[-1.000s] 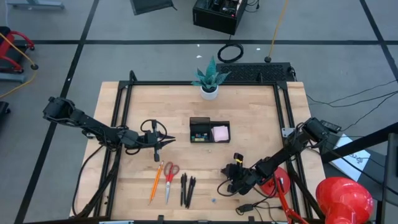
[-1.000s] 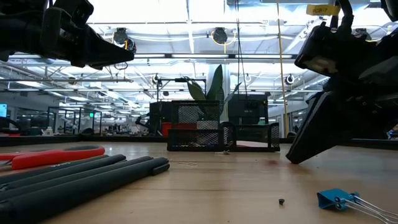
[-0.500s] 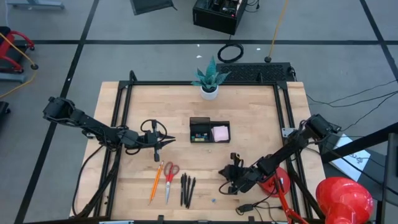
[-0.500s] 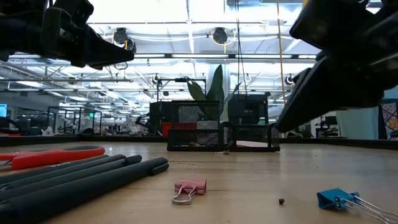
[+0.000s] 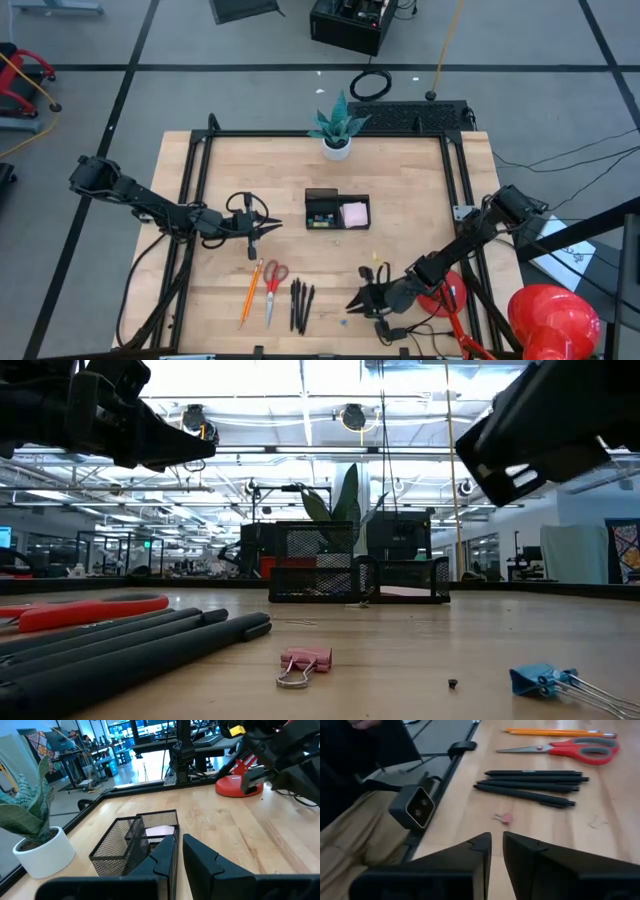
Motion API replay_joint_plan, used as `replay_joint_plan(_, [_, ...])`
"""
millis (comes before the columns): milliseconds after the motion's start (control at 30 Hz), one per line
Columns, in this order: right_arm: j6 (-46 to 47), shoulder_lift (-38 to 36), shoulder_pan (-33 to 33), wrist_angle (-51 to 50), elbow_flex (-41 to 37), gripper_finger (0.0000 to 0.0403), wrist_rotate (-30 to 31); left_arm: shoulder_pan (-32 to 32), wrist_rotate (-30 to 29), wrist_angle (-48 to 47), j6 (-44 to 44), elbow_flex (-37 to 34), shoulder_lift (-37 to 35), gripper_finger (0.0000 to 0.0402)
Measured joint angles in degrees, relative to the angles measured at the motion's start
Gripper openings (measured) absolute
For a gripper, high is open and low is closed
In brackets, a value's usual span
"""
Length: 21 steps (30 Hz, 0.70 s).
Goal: Pick and place office supplies into organizer
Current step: Adjust the blue binder clip
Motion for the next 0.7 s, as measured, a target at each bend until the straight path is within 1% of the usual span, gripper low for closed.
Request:
replay_joint_plan(67, [0.12,1.34,-0.05,0.03,1.31,0.0029,-1.33,0.0,0.0,0.0,-0.06,0.0,0.01,0.0047])
replay_joint_plan(233, [0.74,7.43,0.02,-0.1,5.85,0.0005,-9.31,0.0,0.0,0.0,-0.07,0.0,0.01,0.0047])
replay_joint_plan(333, [1.97,11.39,0.32,-0.46,9.02,0.0002,-13.25,0.02,0.0,0.0,-0.09,0.0,-0.01,0.0047])
replay_joint_plan(500, [3.75,15.17,0.4,-2.85,12.73,0.0003,-15.03,0.0,0.0,-0.04,-0.22,0.0,0.01,0.0047])
replay_joint_plan(633, [5.46,15.97,-0.07,-5.36,12.67,0.0001,-16.96,0.01,0.0,-0.08,-0.89,0.0,0.01,0.0047])
replay_joint_plan(700, [5.74,15.85,-0.36,-7.87,12.51,0.0001,-16.81,0.0,0.02,-0.01,-0.94,0.0,0.01,0.0047])
